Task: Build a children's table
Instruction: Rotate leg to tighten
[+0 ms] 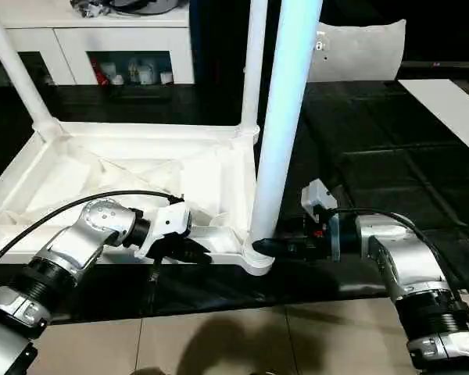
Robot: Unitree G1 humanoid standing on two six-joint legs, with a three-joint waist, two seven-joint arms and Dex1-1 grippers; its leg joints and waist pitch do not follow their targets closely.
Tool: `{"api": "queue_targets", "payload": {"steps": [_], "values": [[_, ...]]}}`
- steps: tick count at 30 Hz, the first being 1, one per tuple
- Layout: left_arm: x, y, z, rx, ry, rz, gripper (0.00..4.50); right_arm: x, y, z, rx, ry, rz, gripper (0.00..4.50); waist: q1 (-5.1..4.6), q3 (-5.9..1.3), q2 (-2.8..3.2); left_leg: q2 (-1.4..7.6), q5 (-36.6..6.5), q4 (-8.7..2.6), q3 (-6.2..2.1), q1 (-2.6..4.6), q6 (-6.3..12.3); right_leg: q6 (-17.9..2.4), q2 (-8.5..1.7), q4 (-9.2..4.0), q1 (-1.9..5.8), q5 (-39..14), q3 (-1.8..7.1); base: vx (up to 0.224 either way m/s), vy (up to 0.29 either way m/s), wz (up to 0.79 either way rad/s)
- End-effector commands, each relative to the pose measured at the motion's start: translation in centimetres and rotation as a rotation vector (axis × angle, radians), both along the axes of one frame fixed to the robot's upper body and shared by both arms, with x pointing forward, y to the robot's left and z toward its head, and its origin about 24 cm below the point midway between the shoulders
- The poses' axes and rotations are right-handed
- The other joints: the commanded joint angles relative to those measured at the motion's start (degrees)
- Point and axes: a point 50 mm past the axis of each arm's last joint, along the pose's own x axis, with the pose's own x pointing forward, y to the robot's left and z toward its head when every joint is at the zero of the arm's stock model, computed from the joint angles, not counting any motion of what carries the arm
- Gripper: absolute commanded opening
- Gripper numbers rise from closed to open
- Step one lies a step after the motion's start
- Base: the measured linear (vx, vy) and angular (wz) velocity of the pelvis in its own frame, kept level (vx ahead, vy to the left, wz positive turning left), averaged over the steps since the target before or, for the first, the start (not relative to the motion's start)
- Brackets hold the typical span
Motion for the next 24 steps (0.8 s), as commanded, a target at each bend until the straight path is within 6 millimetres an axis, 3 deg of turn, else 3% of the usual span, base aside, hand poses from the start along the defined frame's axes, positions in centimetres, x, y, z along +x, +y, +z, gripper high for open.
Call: {"api": "queue_targets", "payload": {"steps": [1, 4, 6, 8, 10, 12, 14, 15, 17, 18, 19, 21, 24], "values": [[0.0, -0.5, 0.2, -0.028, 0.025, 0.017, 0.00, -0.3, 1.1, -0.3, 0.008, 0.011, 0.007, 2.15, 0.24, -4.16, -0.20, 4.09, -0.59, -3.91, -1.33, -0.42, 5.63, -5.26, -6.48, -4.45, 3.64, -15.87, 4.39, 0.000, 0.000, 0.00], [0.2, -1.1, 0.4, -0.054, 0.031, 0.064, 0.00, 0.4, 1.7, -1.1, -0.043, -0.015, -0.111, 2.01, -0.09, -4.02, -0.21, 3.92, -1.20, -4.00, -1.27, -0.39, 4.95, -5.16, -6.47, -4.68, 3.55, -17.01, 4.33, 0.000, 0.000, 0.00], [0.6, -2.2, 0.7, -0.082, 0.029, 0.138, 0.00, 1.6, 2.8, -1.4, -0.058, -0.032, -0.288, 1.99, -1.17, -3.38, -0.03, 3.13, -5.04, -4.17, -1.25, -0.07, 2.54, -3.11, -6.31, -6.00, 3.55, -24.76, 3.76, 0.000, 0.000, 0.00], [1.0, -3.1, 0.8, -0.101, 0.019, 0.198, 0.00, 2.2, 3.6, -1.5, -0.050, -0.026, -0.390, 1.96, -1.82, -3.49, 0.02, 2.94, -5.74, -4.18, -1.33, 0.08, 1.85, -1.42, -6.26, -6.54, 3.57, -27.60, 3.49, 0.000, 0.000, 0.00], [1.6, -4.5, 1.0, -0.116, 0.008, 0.291, 0.00, 2.8, 4.9, -1.6, -0.040, -0.004, -0.499, 1.95, -2.72, -3.57, 0.26, 3.14, -5.64, -4.25, -1.53, 0.07, 1.87, -1.40, -6.07, -6.49, 3.54, -26.09, 3.40, 0.000, 0.000, 0.00], [1.9, -5.5, 1.2, -0.125, -0.002, 0.343, 0.00, 3.4, 5.8, -1.6, -0.039, 0.006, -0.603, 1.94, -3.20, -3.66, 0.13, 3.24, -5.11, -4.29, -1.58, 0.08, 1.93, -2.10, -6.08, -6.41, 3.42, -24.10, 3.57, 0.000, 0.000, 0.00], [2.1, -6.0, 1.3, -0.127, -0.010, 0.371, 0.00, 3.7, 6.3, -1.7, -0.049, 0.003, -0.665, 1.93, -3.27, -3.86, 0.47, 3.08, -4.14, -4.21, -1.58, -0.12, 2.42, -2.59, -6.28, -6.04, 3.67, -22.50, 3.84, 0.000, 0.000, 0.00], [2.3, -6.5, 1.4, -0.131, -0.019, 0.399, 0.00, 4.1, 6.8, -1.7, -0.057, 0.002, -0.719, 1.93, -3.53, -3.86, 0.36, 3.02, -3.84, -4.17, -1.49, -0.26, 2.98, -2.82, -6.16, -6.02, 3.60, -21.61, 3.88, 0.000, 0.000, 0.00], [2.7, -7.4, 1.6, -0.134, -0.052, 0.449, 0.00, 5.0, 7.7, -1.8, -0.046, 0.009, -0.866, 1.93, -3.89, -3.95, 0.67, 2.98, -2.94, -4.17, -1.48, -0.21, 2.80, -3.47, -6.12, -5.88, 3.34, -20.41, 3.89, 0.000, 0.000, 0.00], [2.8, -7.6, 1.7, -0.131, -0.069, 0.462, 0.00, 5.1, 8.0, -1.9, -0.044, 0.006, -0.887, 1.93, -3.95, -4.22, 0.66, 2.97, -2.46, -4.16, -1.62, -0.34, 2.55, -3.60, -6.25, -5.65, 3.77, -19.49, 3.86, 0.000, 0.000, 0.00], [2.8, -7.6, 1.7, -0.131, -0.069, 0.462, 0.00, 5.1, 8.0, -1.9, -0.044, 0.006, -0.887, 1.93, -3.92, -4.26, 0.69, 3.06, -2.05, -4.14, -1.60, -0.33, 2.90, -3.79, -6.27, -5.62, 3.68, -18.60, 3.97, 0.000, 0.000, 0.00], [3.0, -7.5, 1.7, -0.115, -0.097, 0.477, 0.00, 5.3, 7.9, -1.8, -0.045, -0.020, -0.925, 2.62, -3.86, -4.46, 0.82, 3.40, -0.18, -4.17, -1.62, -0.52, 4.31, -5.06, -6.38, -4.92, 3.91, -13.36, 4.20, 0.000, 0.000, 0.00], [3.0, -7.1, 1.6, -0.109, -0.101, 0.481, 0.00, 5.3, 7.6, -1.4, 0.008, -0.036, -0.922, 2.75, -3.71, -4.52, 0.87, 3.50, 1.06, -4.08, -1.49, -0.47, 5.78, -6.82, -6.53, -4.46, 3.92, -9.59, 4.43, 0.000, 0.000, 0.00]]}}
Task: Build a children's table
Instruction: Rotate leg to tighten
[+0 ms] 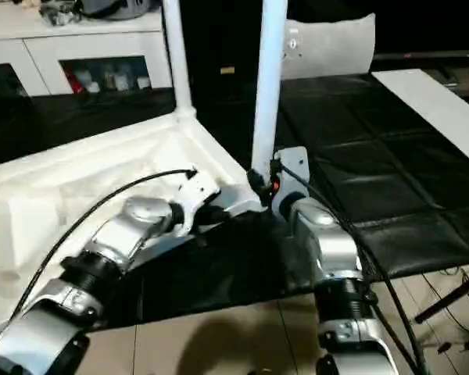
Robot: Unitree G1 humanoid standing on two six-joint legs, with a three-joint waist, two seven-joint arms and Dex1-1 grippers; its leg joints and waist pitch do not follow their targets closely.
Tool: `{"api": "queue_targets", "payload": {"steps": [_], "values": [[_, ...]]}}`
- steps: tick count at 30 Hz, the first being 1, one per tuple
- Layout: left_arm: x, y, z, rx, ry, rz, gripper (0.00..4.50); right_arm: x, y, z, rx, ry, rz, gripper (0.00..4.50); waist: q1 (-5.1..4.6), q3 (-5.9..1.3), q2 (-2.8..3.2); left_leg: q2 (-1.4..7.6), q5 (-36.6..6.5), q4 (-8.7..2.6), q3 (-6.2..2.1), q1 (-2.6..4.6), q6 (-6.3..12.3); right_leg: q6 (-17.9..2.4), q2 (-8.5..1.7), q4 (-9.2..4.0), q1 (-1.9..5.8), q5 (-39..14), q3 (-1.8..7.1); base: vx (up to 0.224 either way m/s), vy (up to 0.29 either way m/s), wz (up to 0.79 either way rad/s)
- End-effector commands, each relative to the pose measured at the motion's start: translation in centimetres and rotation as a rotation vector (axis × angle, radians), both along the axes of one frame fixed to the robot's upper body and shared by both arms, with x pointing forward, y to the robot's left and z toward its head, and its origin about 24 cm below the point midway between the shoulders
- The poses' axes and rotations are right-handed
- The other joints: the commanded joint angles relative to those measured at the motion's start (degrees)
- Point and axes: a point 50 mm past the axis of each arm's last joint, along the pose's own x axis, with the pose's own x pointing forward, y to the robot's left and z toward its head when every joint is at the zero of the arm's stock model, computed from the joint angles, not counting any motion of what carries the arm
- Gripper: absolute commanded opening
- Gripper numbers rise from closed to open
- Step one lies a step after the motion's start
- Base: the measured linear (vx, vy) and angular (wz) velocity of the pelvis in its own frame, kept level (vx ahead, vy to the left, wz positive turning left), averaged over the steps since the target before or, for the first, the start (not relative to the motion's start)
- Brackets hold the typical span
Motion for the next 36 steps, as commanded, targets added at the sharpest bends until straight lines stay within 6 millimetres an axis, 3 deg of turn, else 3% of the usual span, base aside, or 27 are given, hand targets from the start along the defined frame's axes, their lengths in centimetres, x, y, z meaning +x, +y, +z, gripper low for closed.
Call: {"api": "queue_targets", "payload": {"steps": [1, 2, 6, 8, 10, 11, 12, 14, 15, 20, 22, 23, 26, 29, 31, 36], "values": [[-0.1, -1.7, 1.6, -0.048, -0.071, -0.089, 0.00, -0.4, 0.7, -0.5, 0.031, 0.013, 0.059, 2.87, 0.43, -4.08, -0.14, 3.47, 1.27, -3.39, -1.49, -0.75, 6.08, -6.94, -6.50, -3.73, 3.77, -9.53, 4.57, 0.000, 0.000, 0.00], [-0.1, -1.2, 1.5, -0.026, -0.082, -0.106, 0.00, -0.5, 0.3, -0.2, 0.033, -0.011, 0.088, 3.00, 0.68, -4.20, -0.38, 3.48, 2.12, -3.36, -1.53, -0.89, 6.60, -6.96, -6.58, -3.51, 3.98, -8.89, 4.59, 0.000, 0.000, 0.00], [-0.1, -0.2, 1.1, -0.004, -0.084, -0.124, 0.00, -1.1, -0.8, 0.3, 0.045, -0.051, 0.170, 3.28, 1.26, -4.57, -0.19, 3.63, 4.78, -2.94, -1.56, -1.03, 8.71, -6.80, -6.52, -2.81, 3.93, -4.97, 4.64, 0.000, 0.000, 0.00], [-0.2, 1.1, 0.8, -0.003, -0.079, -0.172, 0.00, -2.2, -2.7, 1.3, 0.045, -0.095, 0.299, 3.41, 1.71, -4.69, -0.36, 3.75, 6.44, -2.69, -1.69, -1.42, 10.40, -6.81, -6.45, -2.36, 3.92, -1.88, 4.59, 0.000, 0.000, 0.00], [-0.6, 1.8, 0.7, -0.003, -0.067, -0.235, 0.00, -2.9, -4.0, 1.7, 0.018, -0.110, 0.372, 3.72, 2.16, -4.51, -0.41, 3.57, 5.03, -2.65, -1.51, -1.45, 11.40, -6.14, -6.52, -2.77, 3.70, -3.77, 4.44, 0.000, 0.000, 0.00], [-0.7, 1.9, 0.6, -0.002, -0.063, -0.246, 0.00, -3.0, -4.2, 1.7, 0.013, -0.110, 0.386, 3.72, 2.16, -4.51, -0.41, 3.57, 5.03, -2.65, -1.51, -1.45, 11.40, -6.14, -6.52, -2.77, 3.70, -3.77, 4.44, 0.000, 0.000, 0.00], [-0.8, 2.0, 0.6, 0.001, -0.058, -0.257, 0.00, -3.1, -4.5, 1.8, 0.007, -0.109, 0.400, 3.93, 2.37, -4.32, -0.46, 3.50, 3.78, -2.77, -1.34, -1.44, 10.44, -5.29, -6.35, -3.27, 3.65, -7.93, 4.37, 0.000, 0.000, 0.00], [-1.2, 2.5, 0.4, 0.013, -0.049, -0.329, 0.00, -3.5, -5.4, 1.8, -0.038, -0.103, 0.466, 3.98, 2.64, -4.27, -0.26, 3.60, 2.85, -2.90, -1.39, -1.21, 9.21, -4.78, -6.25, -3.62, 3.42, -11.09, 4.21, 0.000, 0.000, 0.00], [-1.5, 3.0, 0.2, 0.031, -0.051, -0.379, 0.00, -3.8, -5.9, 1.8, -0.078, -0.098, 0.523, 3.98, 2.88, -4.21, 0.09, 3.80, 2.31, -2.92, -1.40, -1.09, 8.78, -4.70, -6.26, -3.65, 3.27, -11.72, 4.34, 0.000, 0.000, 0.00], [-2.2, 4.0, 0.0, 0.075, -0.039, -0.514, 0.00, -4.6, -6.8, 1.7, -0.126, -0.071, 0.690, 3.98, 3.74, -4.19, -0.25, 3.86, 1.12, -2.97, -1.25, -0.97, 8.39, -5.23, -6.33, -3.48, 3.23, -11.09, 4.47, 0.000, 0.000, 0.00], [-2.8, 4.3, 0.1, 0.087, -0.017, -0.613, 0.00, -5.0, -6.8, 1.7, -0.123, -0.050, 0.784, 3.71, 4.20, -4.20, -0.62, 3.78, 0.97, -3.00, -1.15, -1.14, 8.36, -4.42, -6.32, -3.57, 3.41, -12.83, 4.41, 0.000, 0.000, 0.00], [-2.9, 4.3, 0.1, 0.087, -0.015, -0.619, 0.00, -5.0, -6.8, 1.6, -0.124, -0.048, 0.791, 3.63, 4.41, -4.27, -0.44, 3.94, 1.57, -2.93, -1.20, -1.10, 8.49, -4.49, -6.32, -3.39, 3.28, -12.29, 4.43, 0.000, 0.000, 0.00], [-3.5, 4.5, 0.2, 0.103, 0.009, -0.706, 0.00, -5.4, -6.6, 1.3, -0.126, -0.014, 0.897, 3.37, 4.70, -4.36, -0.81, 4.18, 2.57, -2.88, -1.21, -1.07, 8.81, -5.03, -6.36, -3.10, 3.13, -10.95, 4.44, 0.000, 0.000, 0.00], [-3.7, 4.6, 0.2, 0.109, 0.017, -0.738, 0.00, -5.7, -6.4, 1.2, -0.121, 0.003, 0.945, 3.16, 5.06, -4.41, -0.66, 4.36, 2.88, -2.83, -1.23, -1.01, 8.97, -5.71, -6.47, -2.81, 3.01, -10.34, 4.50, 0.000, 0.000, 0.00], [-4.1, 4.7, 0.1, 0.126, 0.024, -0.791, 0.00, -5.9, -6.1, 1.1, -0.098, 0.020, 1.018, 2.99, 5.31, -4.31, -1.02, 4.30, 2.67, -2.86, -1.17, -1.06, 9.01, -5.46, -6.49, -2.94, 2.99, -11.25, 4.49, 0.000, 0.000, 0.00], [-4.4, 4.5, 0.1, 0.125, 0.027, -0.832, 0.00, -6.4, -5.5, 1.0, -0.049, 0.049, 1.111, 2.65, 5.91, -4.30, -0.85, 4.36, 1.79, -2.96, -1.17, -0.93, 8.05, -4.55, -6.49, -3.23, 2.96, -13.60, 4.52, 0.000, 0.000, 0.00]]}}
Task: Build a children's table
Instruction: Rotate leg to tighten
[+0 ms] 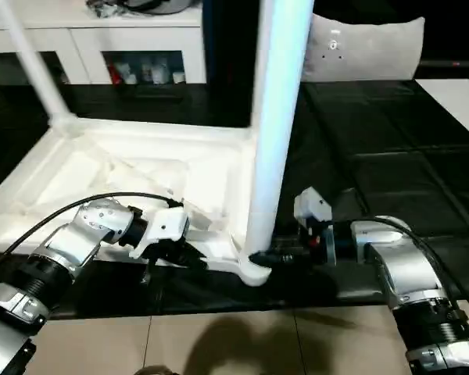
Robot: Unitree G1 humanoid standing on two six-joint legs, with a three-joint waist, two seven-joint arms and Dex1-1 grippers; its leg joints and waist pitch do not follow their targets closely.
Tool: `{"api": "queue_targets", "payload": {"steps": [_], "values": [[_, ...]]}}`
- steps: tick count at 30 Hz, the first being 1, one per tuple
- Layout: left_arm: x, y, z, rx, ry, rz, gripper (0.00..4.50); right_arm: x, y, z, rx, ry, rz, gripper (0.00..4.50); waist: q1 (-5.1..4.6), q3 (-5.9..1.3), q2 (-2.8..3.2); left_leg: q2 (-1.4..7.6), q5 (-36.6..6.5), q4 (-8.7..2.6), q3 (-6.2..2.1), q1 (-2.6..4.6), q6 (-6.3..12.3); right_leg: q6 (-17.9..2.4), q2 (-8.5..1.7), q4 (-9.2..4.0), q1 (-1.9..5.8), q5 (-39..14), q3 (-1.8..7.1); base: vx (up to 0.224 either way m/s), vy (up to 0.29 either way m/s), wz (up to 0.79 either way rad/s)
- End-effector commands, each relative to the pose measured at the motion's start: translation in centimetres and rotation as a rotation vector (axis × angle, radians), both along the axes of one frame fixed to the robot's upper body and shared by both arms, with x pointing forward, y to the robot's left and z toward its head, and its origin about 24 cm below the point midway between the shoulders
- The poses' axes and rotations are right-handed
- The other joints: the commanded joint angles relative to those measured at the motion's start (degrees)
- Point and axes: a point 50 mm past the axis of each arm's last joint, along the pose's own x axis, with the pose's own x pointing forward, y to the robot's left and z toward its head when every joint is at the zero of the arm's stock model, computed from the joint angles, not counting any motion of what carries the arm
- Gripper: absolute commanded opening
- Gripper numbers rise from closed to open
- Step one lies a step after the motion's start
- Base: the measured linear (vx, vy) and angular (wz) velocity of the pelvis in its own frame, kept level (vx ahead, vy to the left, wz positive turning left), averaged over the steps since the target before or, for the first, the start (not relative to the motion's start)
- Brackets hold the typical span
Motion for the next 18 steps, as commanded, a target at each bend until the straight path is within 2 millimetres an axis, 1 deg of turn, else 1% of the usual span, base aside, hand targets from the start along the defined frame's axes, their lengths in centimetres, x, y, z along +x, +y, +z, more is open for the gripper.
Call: {"api": "queue_targets", "payload": {"steps": [1, 2, 3, 4, 5, 6, 8, 10, 11, 12, 13, 14, 15, 16, 17, 18], "values": [[-0.8, -0.9, -0.2, 0.023, 0.003, -0.102, 0.00, 0.2, 0.1, 0.5, 0.012, 0.004, 0.030, 2.43, -0.28, -4.22, -0.94, 4.26, 1.78, -3.46, -1.18, -0.09, 7.87, -4.62, -6.38, -3.73, 3.77, -13.49, 4.47, 0.000, 0.000, 0.00], [-0.8, -0.9, -0.2, 0.023, 0.003, -0.102, 0.00, 0.2, 0.1, 0.5, 0.012, 0.004, 0.030, 2.43, -0.28, -4.18, -0.97, 4.28, 1.72, -3.51, -1.21, -0.09, 7.82, -4.54, -6.38, -3.77, 3.77, -13.61, 4.47, 0.000, 0.000, 0.00], [-0.8, -0.9, -0.2, 0.022, 0.004, -0.104, 0.00, 0.0, 0.1, 0.5, 0.017, 0.019, 0.041, 2.32, -0.25, -4.24, -1.09, 4.17, 1.76, -3.47, -1.16, -0.10, 7.59, -4.38, -6.35, -3.77, 3.82, -13.73, 4.43, 0.000, 0.000, 0.00], [-0.8, -1.0, -0.2, 0.021, 0.005, -0.104, 0.00, 0.0, 0.1, 0.5, 0.017, 0.020, 0.042, 2.27, -0.22, -4.25, -1.06, 4.18, 1.95, -3.47, -1.19, -0.13, 7.50, -4.23, -6.38, -3.74, 3.80, -13.69, 4.44, 0.000, 0.000, 0.00], [-0.8, -1.0, -0.2, 0.016, 0.010, -0.104, 0.00, -0.1, 0.1, 0.5, 0.020, 0.029, 0.052, 2.27, -0.24, -4.25, -1.18, 4.10, 1.96, -3.45, -1.14, -0.16, 7.45, -4.11, -6.34, -3.77, 3.82, -13.80, 4.45, 0.000, 0.000, 0.00], [-0.9, -1.1, -0.2, 0.006, 0.018, -0.100, 0.00, -0.2, 0.1, 0.5, 0.026, 0.040, 0.059, 2.07, -0.18, -4.30, -1.14, 4.08, 2.23, -3.45, -1.16, -0.19, 7.43, -4.04, -6.35, -3.68, 3.88, -13.64, 4.44, 0.000, 0.000, 0.00], [-0.9, -1.2, -0.1, -0.013, 0.032, -0.088, 0.00, -0.4, 0.1, 0.5, 0.038, 0.052, 0.064, 2.03, -0.18, -4.35, -1.11, 4.21, 2.55, -3.45, -1.21, -0.13, 7.52, -4.10, -6.33, -3.62, 3.84, -13.12, 4.43, 0.000, 0.000, 0.00], [-0.9, -1.2, -0.1, -0.033, 0.046, -0.054, 0.00, -0.6, 0.2, 0.5, 0.061, 0.067, 0.062, 2.01, -0.12, -4.46, -1.01, 4.33, 3.38, -3.34, -1.30, -0.17, 7.81, -4.69, -6.40, -3.32, 3.84, -11.44, 4.45, 0.000, 0.000, 0.00], [-0.4, -1.5, 0.0, -0.072, 0.061, 0.050, 0.00, -0.7, 0.8, 0.4, 0.095, 0.077, 0.010, 2.00, -0.24, -4.41, -0.98, 4.44, 3.41, -3.38, -1.29, -0.17, 7.81, -4.85, -6.32, -3.31, 3.81, -11.17, 4.49, 0.000, 0.000, 0.00], [-0.2, -1.7, 0.0, -0.089, 0.065, 0.089, 0.00, -0.7, 1.0, 0.4, 0.105, 0.080, -0.016, 2.00, -0.17, -4.38, -0.83, 4.53, 3.53, -3.38, -1.28, -0.06, 7.84, -5.00, -6.35, -3.36, 3.75, -10.90, 4.54, 0.000, 0.000, 0.00], [0.0, -1.8, 0.0, -0.102, 0.068, 0.122, 0.00, -0.6, 1.2, 0.3, 0.109, 0.082, -0.044, 2.00, -0.15, -4.29, -0.98, 4.32, 2.90, -3.42, -1.26, -0.11, 7.56, -4.86, -6.43, -3.63, 3.80, -12.22, 4.45, 0.000, 0.000, 0.00], [0.0, -1.8, 0.0, -0.102, 0.068, 0.123, 0.00, -0.6, 1.2, 0.3, 0.109, 0.082, -0.045, 2.00, -0.15, -4.29, -0.98, 4.32, 2.90, -3.42, -1.26, -0.11, 7.56, -4.86, -6.43, -3.63, 3.80, -12.22, 4.45, 0.000, 0.000, 0.00], [0.2, -2.1, 0.0, -0.117, 0.081, 0.174, 0.00, -0.2, 1.4, 0.0, 0.097, 0.070, -0.124, 2.00, -0.46, -3.99, -1.07, 3.85, 1.38, -3.66, -1.07, -0.19, 6.40, -3.61, -6.27, -4.34, 3.89, -16.27, 4.24, 0.000, 0.000, 0.00], [0.2, -2.2, 0.0, -0.119, 0.082, 0.185, 0.00, -0.1, 1.5, 0.0, 0.092, 0.064, -0.143, 2.00, -0.51, -3.93, -1.07, 3.59, 0.75, -3.63, -0.99, -0.14, 6.03, -3.04, -6.27, -4.66, 3.88, -17.93, 4.13, 0.000, 0.000, 0.00], [0.5, -2.6, 0.1, -0.128, 0.083, 0.234, 0.00, 0.6, 1.9, -0.4, 0.065, 0.040, -0.237, 1.99, -0.75, -3.82, -1.12, 3.27, -0.36, -3.69, -0.88, -0.11, 5.26, -1.92, -6.20, -5.12, 3.95, -20.82, 4.03, 0.000, 0.000, 0.00], [0.6, -2.8, 0.1, -0.135, 0.081, 0.261, 0.00, 1.2, 2.1, -0.7, 0.044, 0.030, -0.308, 1.99, -0.99, -3.80, -1.01, 3.27, -0.50, -3.77, -0.96, -0.19, 4.75, -1.49, -6.13, -5.10, 3.96, -21.46, 4.00, 0.000, 0.000, 0.00]]}}
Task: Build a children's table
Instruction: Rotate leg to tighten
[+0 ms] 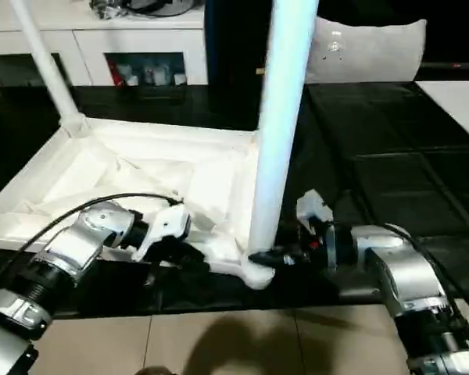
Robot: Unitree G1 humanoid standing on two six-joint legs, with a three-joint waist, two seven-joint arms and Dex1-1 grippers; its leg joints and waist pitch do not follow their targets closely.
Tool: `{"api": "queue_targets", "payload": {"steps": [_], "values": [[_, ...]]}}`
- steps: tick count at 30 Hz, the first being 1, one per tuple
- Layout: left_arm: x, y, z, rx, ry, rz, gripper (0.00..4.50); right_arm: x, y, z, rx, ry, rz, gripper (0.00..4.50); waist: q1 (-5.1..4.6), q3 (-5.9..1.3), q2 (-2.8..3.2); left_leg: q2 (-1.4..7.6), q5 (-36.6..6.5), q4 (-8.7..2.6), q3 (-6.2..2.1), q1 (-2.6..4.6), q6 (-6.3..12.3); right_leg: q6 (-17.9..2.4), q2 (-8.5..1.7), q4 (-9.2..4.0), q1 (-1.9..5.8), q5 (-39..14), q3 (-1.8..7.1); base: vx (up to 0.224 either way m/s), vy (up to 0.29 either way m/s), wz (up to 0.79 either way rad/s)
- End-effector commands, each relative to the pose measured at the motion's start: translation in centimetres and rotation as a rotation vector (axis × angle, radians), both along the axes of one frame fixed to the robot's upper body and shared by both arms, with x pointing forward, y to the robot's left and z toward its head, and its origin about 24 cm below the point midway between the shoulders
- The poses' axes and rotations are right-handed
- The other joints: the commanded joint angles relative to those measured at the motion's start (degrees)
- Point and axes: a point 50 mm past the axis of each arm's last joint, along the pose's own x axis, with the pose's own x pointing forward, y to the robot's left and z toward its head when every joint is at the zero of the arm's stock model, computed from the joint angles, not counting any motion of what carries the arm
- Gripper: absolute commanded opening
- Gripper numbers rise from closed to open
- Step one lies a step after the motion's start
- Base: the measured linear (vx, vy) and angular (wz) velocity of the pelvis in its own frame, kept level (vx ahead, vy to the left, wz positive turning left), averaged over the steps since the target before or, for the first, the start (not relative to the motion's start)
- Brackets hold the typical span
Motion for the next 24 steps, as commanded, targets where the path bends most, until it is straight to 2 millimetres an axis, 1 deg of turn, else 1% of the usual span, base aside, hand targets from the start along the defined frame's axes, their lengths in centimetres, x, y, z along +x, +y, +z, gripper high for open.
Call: {"api": "queue_targets", "payload": {"steps": [1, 2, 3, 4, 5, 7, 9, 10, 11, 12, 13, 14, 15, 16, 17, 18, 19, 21, 22, 24], "values": [[0.1, -2.5, 0.5, -0.075, -0.009, 0.052, 0.00, 1.3, 1.9, -0.5, -0.033, -0.013, -0.130, 1.99, -0.34, -3.62, -1.23, 3.03, -1.01, -3.91, -1.17, -0.54, 4.03, -0.61, -6.03, -5.52, 3.94, -22.58, 3.69, 0.000, 0.000, 0.00], [0.1, -2.5, 0.5, -0.075, -0.009, 0.052, 0.00, 1.3, 1.9, -0.5, -0.033, -0.013, -0.130, 1.99, -0.89, -3.61, -1.24, 2.91, -1.20, -3.93, -1.22, -0.67, 3.66, -0.23, -5.96, -5.54, 4.05, -23.04, 3.55, 0.000, 0.000, 0.00], [0.2, -3.0, 0.6, -0.083, -0.005, 0.099, 0.00, 2.2, 2.2, -0.9, -0.061, -0.002, -0.248, 1.98, -2.18, -3.61, -1.22, 2.57, -1.42, -3.79, -1.20, -0.80, 3.49, 0.38, -5.79, -5.83, 4.13, -23.34, 3.43, 0.000, 0.000, 0.00], [0.3, -3.2, 0.6, -0.084, -0.007, 0.116, 0.00, 2.4, 2.3, -1.0, -0.064, -0.001, -0.279, 1.98, -2.40, -3.65, -1.17, 2.39, -1.57, -3.70, -1.21, -0.74, 3.73, 0.48, -5.75, -5.97, 4.12, -23.59, 3.31, 0.000, 0.000, 0.00], [0.6, -3.8, 0.5, -0.089, -0.013, 0.181, 0.00, 3.2, 2.7, -1.2, -0.075, 0.010, -0.398, 1.97, -3.04, -3.62, -1.02, 2.49, -1.53, -3.69, -1.19, -0.65, 4.07, 0.27, -5.61, -6.05, 3.91, -23.20, 3.39, 0.000, 0.000, 0.00], [1.0, -4.7, 0.5, -0.095, -0.026, 0.261, 0.00, 4.2, 3.3, -1.4, -0.092, 0.024, -0.543, 1.97, -3.87, -3.79, -0.93, 2.47, -1.08, -3.59, -1.31, -0.61, 4.30, -0.56, -5.59, -6.02, 3.89, -22.07, 3.35, 0.000, 0.000, 0.00], [1.6, -5.5, 0.7, -0.103, -0.046, 0.341, 0.00, 4.8, 3.9, -1.4, -0.108, -0.008, -0.637, 1.97, -4.33, -3.80, -0.86, 2.63, -0.35, -3.61, -1.31, -0.64, 4.60, -1.38, -5.60, -5.71, 3.77, -20.72, 3.56, 0.000, 0.000, 0.00], [1.7, -5.7, 0.7, -0.104, -0.053, 0.365, 0.00, 5.0, 4.1, -1.3, -0.112, -0.025, -0.663, 1.97, -4.34, -3.86, -0.78, 2.65, -0.16, -3.59, -1.31, -0.62, 4.66, -1.47, -5.63, -5.73, 3.76, -20.43, 3.56, 0.000, 0.000, 0.00], [1.9, -6.1, 0.8, -0.108, -0.060, 0.395, 0.00, 5.2, 4.6, -1.1, -0.078, -0.038, -0.679, 2.31, -4.31, -4.00, -0.81, 2.81, 0.41, -3.60, -1.37, -0.64, 4.94, -1.93, -5.75, -5.46, 3.84, -18.91, 3.69, 0.000, 0.000, 0.00], [2.0, -6.3, 0.9, -0.110, -0.064, 0.413, 0.00, 5.3, 4.9, -1.0, -0.052, -0.045, -0.688, 2.52, -4.27, -4.03, -0.84, 2.88, 0.65, -3.61, -1.41, -0.69, 5.27, -2.19, -5.82, -5.33, 3.94, -18.12, 3.72, 0.000, 0.000, 0.00], [2.1, -6.4, 0.9, -0.102, -0.075, 0.417, 0.00, 5.2, 5.3, -0.9, -0.034, -0.043, -0.678, 2.65, -4.19, -4.13, -0.74, 3.11, 1.37, -3.58, -1.50, -0.75, 5.99, -2.93, -5.96, -4.96, 4.00, -16.07, 3.87, 0.000, 0.000, 0.00], [2.1, -6.4, 0.9, -0.102, -0.075, 0.417, 0.00, 5.2, 5.3, -0.9, -0.033, -0.043, -0.678, 2.65, -4.19, -4.16, -0.77, 3.20, 1.85, -3.54, -1.58, -0.82, 6.49, -3.26, -5.96, -4.75, 4.04, -14.86, 3.93, 0.000, 0.000, 0.00], [2.1, -6.5, 0.8, -0.093, -0.088, 0.417, 0.00, 5.2, 5.6, -0.8, -0.018, -0.043, -0.665, 2.75, -4.22, -4.19, -0.73, 3.47, 2.90, -3.46, -1.63, -0.73, 7.62, -4.45, -6.05, -4.33, 3.93, -12.14, 4.11, 0.000, 0.000, 0.00], [2.1, -6.4, 0.8, -0.084, -0.097, 0.407, 0.00, 5.1, 5.6, -0.6, -0.002, -0.052, -0.650, 2.75, -4.14, -4.15, -0.76, 3.49, 2.79, -3.47, -1.60, -0.70, 7.87, -4.68, -6.18, -4.40, 3.95, -12.06, 4.15, 0.000, 0.000, 0.00], [2.1, -6.3, 0.8, -0.079, -0.102, 0.403, 0.00, 5.0, 5.7, -0.4, 0.009, -0.058, -0.645, 2.87, -4.10, -4.09, -0.77, 3.42, 2.47, -3.50, -1.50, -0.69, 8.00, -4.99, -6.22, -4.40, 4.00, -12.37, 4.17, 0.000, 0.000, 0.00], [2.1, -6.0, 0.7, -0.069, -0.113, 0.392, 0.00, 4.9, 5.3, -0.3, 0.014, -0.065, -0.634, 3.07, -4.05, -4.07, -0.73, 3.42, 2.32, -3.52, -1.48, -0.66, 7.95, -5.02, -6.23, -4.44, 4.01, -12.70, 4.18, 0.000, 0.000, 0.00], [2.1, -5.8, 0.7, -0.060, -0.120, 0.386, 0.00, 4.8, 5.0, -0.3, 0.015, -0.071, -0.629, 3.11, -3.86, -4.03, -0.74, 3.28, 1.78, -3.50, -1.40, -0.73, 7.92, -4.70, -6.26, -4.59, 4.11, -13.48, 4.19, 0.000, 0.000, 0.00], [2.2, -5.0, 0.5, -0.036, -0.135, 0.374, 0.00, 4.5, 4.0, -0.1, 0.013, -0.099, -0.587, 3.14, -3.57, -4.04, -0.75, 3.37, 1.68, -3.52, -1.46, -0.71, 7.99, -4.11, -6.21, -4.58, 4.21, -13.66, 4.20, 0.000, 0.000, 0.00], [2.2, -4.8, 0.5, -0.027, -0.140, 0.371, 0.00, 4.4, 3.7, -0.1, 0.011, -0.108, -0.575, 3.36, -3.57, -4.06, -0.72, 3.39, 1.82, -3.49, -1.40, -0.71, 8.14, -4.13, -6.20, -4.53, 4.13, -13.36, 4.26, 0.000, 0.000, 0.00], [2.1, -4.2, 0.3, -0.010, -0.153, 0.323, 0.00, 4.1, 2.2, 0.1, 0.009, -0.129, -0.542, 3.58, -3.41, -4.10, -0.80, 3.44, 1.95, -3.47, -1.46, -0.69, 8.34, -4.25, -6.21, -4.44, 4.13, -12.91, 4.23, 0.000, 0.000, 0.00]]}}
